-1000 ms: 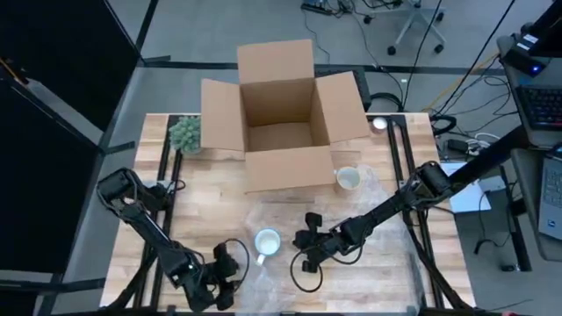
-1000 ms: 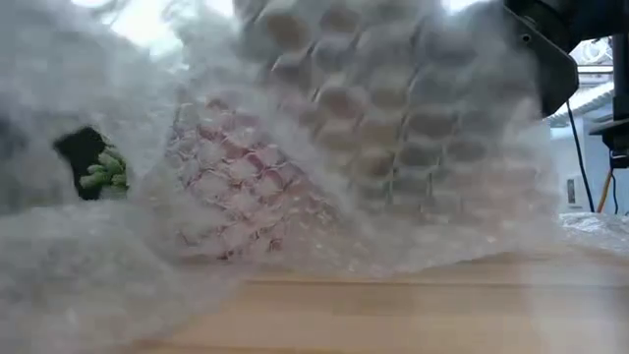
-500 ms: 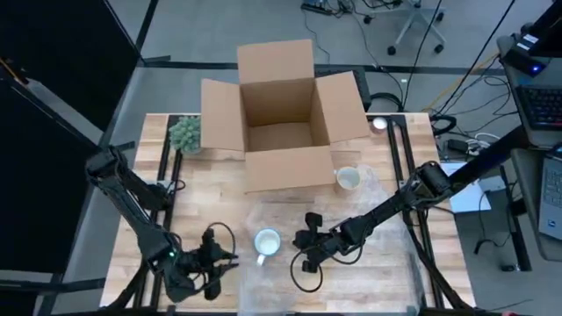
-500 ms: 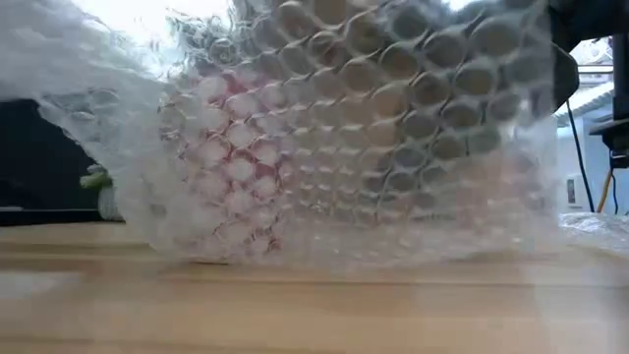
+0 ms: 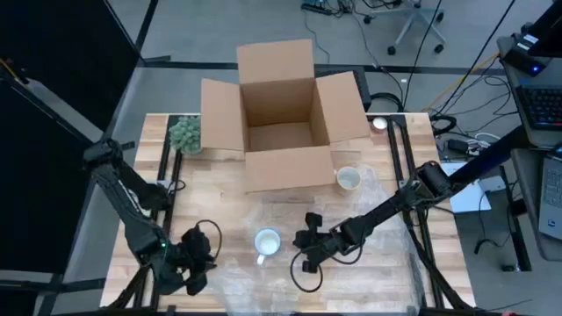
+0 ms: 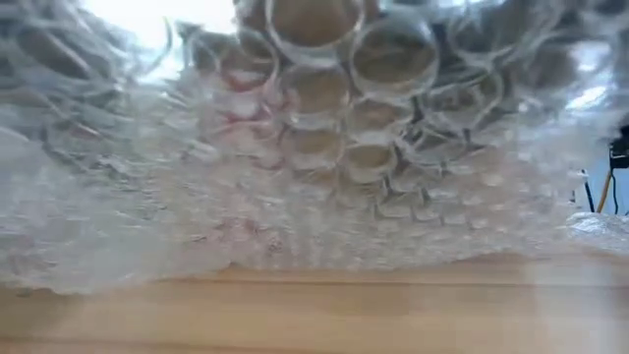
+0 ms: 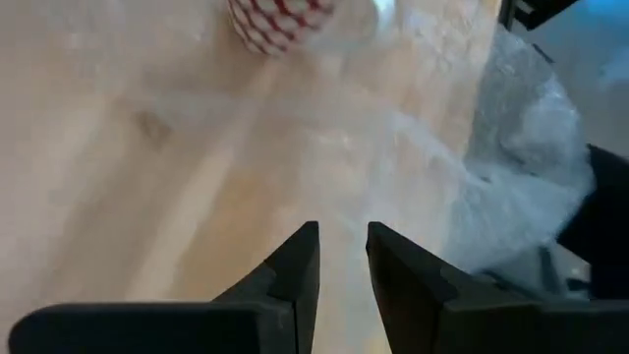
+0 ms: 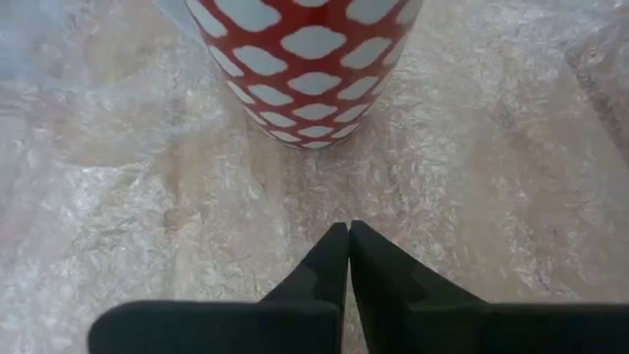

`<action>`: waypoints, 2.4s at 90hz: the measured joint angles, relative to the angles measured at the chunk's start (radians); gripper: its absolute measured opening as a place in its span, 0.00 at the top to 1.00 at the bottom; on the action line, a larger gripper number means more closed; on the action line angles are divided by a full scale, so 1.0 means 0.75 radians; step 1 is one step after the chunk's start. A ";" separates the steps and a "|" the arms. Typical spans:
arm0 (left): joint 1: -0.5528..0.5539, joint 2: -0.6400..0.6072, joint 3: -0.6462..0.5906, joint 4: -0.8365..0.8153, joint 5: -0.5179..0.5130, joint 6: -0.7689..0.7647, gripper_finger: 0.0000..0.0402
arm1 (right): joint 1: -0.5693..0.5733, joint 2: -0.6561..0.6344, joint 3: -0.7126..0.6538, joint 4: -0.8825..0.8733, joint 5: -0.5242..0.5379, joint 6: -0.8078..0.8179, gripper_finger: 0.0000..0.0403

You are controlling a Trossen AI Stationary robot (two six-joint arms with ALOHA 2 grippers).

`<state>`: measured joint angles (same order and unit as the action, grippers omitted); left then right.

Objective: Wrap mug
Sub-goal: Wrap the red cup in the bubble wrap

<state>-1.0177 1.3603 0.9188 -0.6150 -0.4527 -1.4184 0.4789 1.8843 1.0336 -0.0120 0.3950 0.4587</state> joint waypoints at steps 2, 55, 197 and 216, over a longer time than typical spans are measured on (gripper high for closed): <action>-0.009 0.010 0.000 0.024 0.000 -0.022 0.82 | 0.000 0.000 0.000 0.000 0.000 0.000 1.00; -0.120 0.119 0.000 -0.007 0.052 -0.210 0.71 | 0.000 0.026 0.002 0.001 -0.004 0.001 1.00; -0.126 0.008 -0.103 0.155 0.418 -0.246 1.00 | -0.129 0.030 0.000 -0.077 -0.008 -0.067 1.00; -0.126 0.009 -0.103 0.114 0.414 -0.263 1.00 | -0.174 0.026 0.005 -0.303 -0.077 0.050 1.00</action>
<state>-1.1122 1.3674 0.8413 -0.5296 -0.1421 -1.6158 0.3485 1.9040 1.0376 -0.2390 0.3376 0.4965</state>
